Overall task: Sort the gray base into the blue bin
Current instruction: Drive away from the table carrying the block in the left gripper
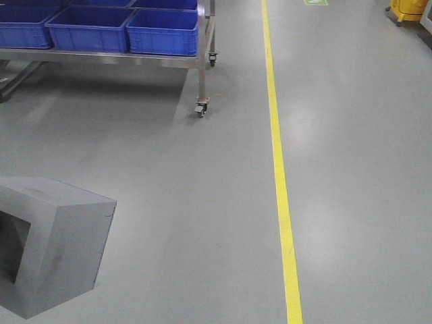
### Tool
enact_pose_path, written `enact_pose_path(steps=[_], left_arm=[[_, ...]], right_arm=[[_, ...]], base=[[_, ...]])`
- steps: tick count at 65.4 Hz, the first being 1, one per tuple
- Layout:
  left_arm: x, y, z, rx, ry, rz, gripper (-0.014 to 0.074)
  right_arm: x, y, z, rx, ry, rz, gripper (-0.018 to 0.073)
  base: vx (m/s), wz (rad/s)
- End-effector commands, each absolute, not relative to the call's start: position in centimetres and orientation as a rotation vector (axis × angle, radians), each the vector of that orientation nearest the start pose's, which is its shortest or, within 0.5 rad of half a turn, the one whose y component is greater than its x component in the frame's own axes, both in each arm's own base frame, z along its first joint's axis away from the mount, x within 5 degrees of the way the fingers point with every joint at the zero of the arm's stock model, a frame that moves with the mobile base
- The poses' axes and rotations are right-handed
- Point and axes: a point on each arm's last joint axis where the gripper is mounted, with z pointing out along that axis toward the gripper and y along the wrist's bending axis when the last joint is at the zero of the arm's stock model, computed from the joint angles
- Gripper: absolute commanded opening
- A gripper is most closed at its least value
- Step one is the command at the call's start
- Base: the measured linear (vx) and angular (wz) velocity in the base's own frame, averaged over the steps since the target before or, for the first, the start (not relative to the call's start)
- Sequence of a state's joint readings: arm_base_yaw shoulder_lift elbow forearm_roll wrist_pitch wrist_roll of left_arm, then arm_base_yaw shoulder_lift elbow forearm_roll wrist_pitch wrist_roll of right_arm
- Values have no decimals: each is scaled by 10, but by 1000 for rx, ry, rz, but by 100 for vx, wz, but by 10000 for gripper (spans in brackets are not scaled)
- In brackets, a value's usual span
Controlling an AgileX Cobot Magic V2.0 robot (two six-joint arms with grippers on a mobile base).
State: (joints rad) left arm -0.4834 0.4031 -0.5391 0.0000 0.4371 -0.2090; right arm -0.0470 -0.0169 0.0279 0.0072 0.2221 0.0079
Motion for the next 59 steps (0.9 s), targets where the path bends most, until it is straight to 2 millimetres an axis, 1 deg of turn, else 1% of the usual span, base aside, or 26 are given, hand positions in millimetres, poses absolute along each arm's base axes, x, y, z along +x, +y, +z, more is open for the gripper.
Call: enact_pose_path(steps=[1,26,59], left_arm=[[74,-40,346,220,1665,-542,2],[74,-40,346,220,1665,-542,2],[74,-40,346,220,1665,-542,2]], right_arm=[[56,-3,191,39,1644,-36,-5],[56,-3,191,39,1644,-36,-5],[56,-3,191,39,1644,-36,-5]], base=[[14,-19],[18,-10],[31,8]])
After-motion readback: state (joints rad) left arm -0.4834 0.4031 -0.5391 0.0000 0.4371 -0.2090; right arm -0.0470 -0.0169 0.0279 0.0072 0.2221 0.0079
